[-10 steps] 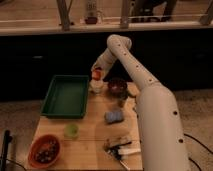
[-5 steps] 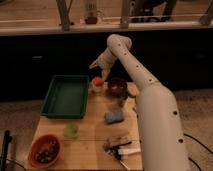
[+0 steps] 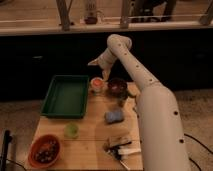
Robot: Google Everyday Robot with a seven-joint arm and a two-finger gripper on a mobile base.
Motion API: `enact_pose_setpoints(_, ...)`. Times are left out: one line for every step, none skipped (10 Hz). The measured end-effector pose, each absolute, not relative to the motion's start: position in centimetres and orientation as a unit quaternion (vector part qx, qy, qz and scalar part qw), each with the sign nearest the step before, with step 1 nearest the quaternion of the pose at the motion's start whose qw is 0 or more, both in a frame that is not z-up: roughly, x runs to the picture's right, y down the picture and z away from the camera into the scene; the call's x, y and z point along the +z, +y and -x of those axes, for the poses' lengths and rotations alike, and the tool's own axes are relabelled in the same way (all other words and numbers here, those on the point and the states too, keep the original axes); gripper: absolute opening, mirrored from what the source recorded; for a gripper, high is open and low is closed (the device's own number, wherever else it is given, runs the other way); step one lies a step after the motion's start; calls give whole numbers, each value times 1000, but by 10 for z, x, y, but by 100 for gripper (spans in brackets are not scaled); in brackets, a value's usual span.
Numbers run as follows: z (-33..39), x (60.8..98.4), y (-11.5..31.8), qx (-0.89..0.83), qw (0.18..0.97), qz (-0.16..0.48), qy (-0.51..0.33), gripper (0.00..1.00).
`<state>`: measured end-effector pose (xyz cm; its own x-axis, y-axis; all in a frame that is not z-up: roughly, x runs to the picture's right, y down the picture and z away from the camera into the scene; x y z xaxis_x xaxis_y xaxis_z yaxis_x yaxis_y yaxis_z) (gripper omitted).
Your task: Place apple in paper cup
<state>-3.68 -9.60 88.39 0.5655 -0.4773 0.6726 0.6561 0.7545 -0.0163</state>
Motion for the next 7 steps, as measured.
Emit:
enact_pose_setpoints(37,883,-96,-324,875,133,-335,80)
enact_pose_setpoints(37,883,-94,-324,875,133,-335,80)
enact_pose_setpoints(37,883,-94,-324,875,133,-335,80)
enact_pose_setpoints(37,883,-94,-323,875,133,-336,80)
enact_pose_setpoints(37,882,-94,-324,875,132,-336,80)
enact_pose_setpoints(37,882,-94,-323,875,128,-337,80)
enact_pose_setpoints(37,881,-93,-323,875,124,-338,80)
